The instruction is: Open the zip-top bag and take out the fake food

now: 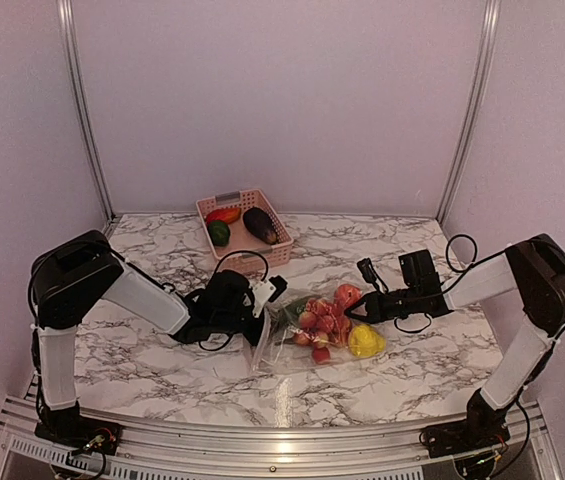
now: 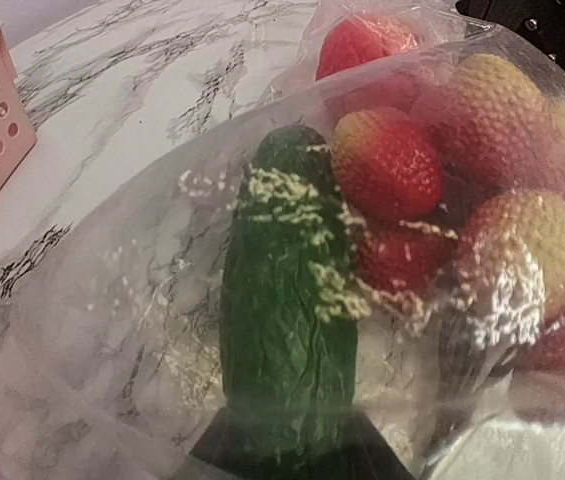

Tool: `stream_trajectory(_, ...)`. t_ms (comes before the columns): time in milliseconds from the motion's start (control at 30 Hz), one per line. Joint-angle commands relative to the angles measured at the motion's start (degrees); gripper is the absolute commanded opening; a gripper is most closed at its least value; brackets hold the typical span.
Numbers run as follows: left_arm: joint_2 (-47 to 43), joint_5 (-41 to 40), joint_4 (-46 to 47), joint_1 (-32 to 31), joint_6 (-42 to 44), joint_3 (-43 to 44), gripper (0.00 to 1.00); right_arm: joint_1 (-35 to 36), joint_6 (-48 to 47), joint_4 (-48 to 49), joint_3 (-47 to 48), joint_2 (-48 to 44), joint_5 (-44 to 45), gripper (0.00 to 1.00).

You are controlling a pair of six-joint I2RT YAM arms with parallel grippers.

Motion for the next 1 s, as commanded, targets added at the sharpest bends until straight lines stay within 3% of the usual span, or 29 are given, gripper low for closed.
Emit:
stream_trajectory(0,-7.8,-1.6,-6.9,0.2,-0.3,-4.6,0.19,-0.1,-0.5,-0.3,0.4,-0.4,0.9,0.0)
stream_trajectory(667,-46.4,-9.1,-28.1,-0.9,-17.7,-25.4,0.18,-4.2,1.1,2.6,-1.4,-1.6,-0.4,0.0)
stream_trajectory(967,-62.5,-14.1,-34.0,-0.6,-21.3,-27.4,0.18,-4.3,1.5,3.3,-1.4,-1.1,-1.3,0.0)
